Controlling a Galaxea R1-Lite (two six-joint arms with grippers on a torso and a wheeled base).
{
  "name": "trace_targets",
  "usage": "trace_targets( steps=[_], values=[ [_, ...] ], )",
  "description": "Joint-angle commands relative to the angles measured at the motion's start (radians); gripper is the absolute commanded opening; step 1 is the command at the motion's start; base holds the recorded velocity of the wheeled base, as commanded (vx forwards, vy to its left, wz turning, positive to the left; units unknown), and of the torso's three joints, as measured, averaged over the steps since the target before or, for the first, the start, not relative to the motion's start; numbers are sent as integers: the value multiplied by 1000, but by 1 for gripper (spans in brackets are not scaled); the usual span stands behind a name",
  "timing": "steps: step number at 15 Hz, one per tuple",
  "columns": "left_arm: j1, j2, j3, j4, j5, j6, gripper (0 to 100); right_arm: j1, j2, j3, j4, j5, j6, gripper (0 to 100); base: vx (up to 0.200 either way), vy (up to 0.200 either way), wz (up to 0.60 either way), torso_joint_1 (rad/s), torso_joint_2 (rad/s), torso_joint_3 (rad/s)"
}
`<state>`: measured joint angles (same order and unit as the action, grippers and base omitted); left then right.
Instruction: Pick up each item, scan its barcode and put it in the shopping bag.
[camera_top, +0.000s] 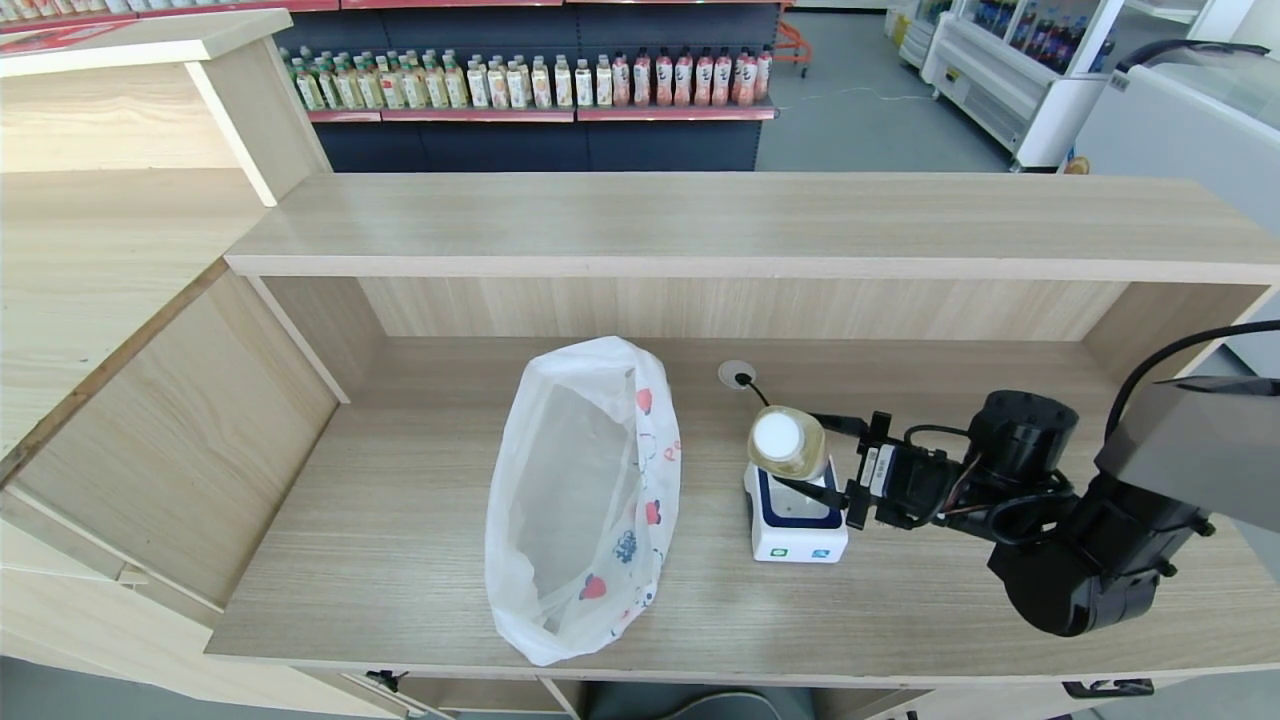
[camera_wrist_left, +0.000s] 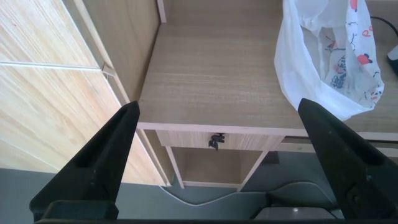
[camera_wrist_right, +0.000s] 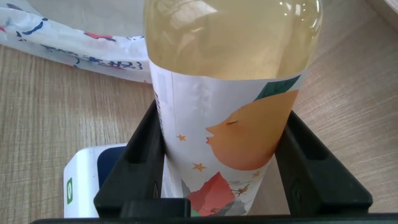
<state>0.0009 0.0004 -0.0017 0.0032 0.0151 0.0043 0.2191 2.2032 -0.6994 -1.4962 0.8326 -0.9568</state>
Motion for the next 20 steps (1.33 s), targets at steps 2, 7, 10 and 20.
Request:
trace_targets(
  steps=[2, 7, 10, 20],
  values=[
    [1, 0, 0, 0, 0, 0, 100, 0, -3, 0, -1, -1, 0, 0, 0, 0, 0, 0, 0, 0],
    [1, 0, 0, 0, 0, 0, 100, 2, -39, 6, 2, -3, 21, 0, 0, 0, 0, 0, 0, 0],
    [1, 0, 0, 0, 0, 0, 100, 16, -235, 6, 7, -99, 305, 0, 0, 0, 0, 0, 0, 0],
    [1, 0, 0, 0, 0, -1, 100, 128, -662, 47, 534, -658, 941, 0, 0, 0, 0, 0, 0, 0]
  ],
)
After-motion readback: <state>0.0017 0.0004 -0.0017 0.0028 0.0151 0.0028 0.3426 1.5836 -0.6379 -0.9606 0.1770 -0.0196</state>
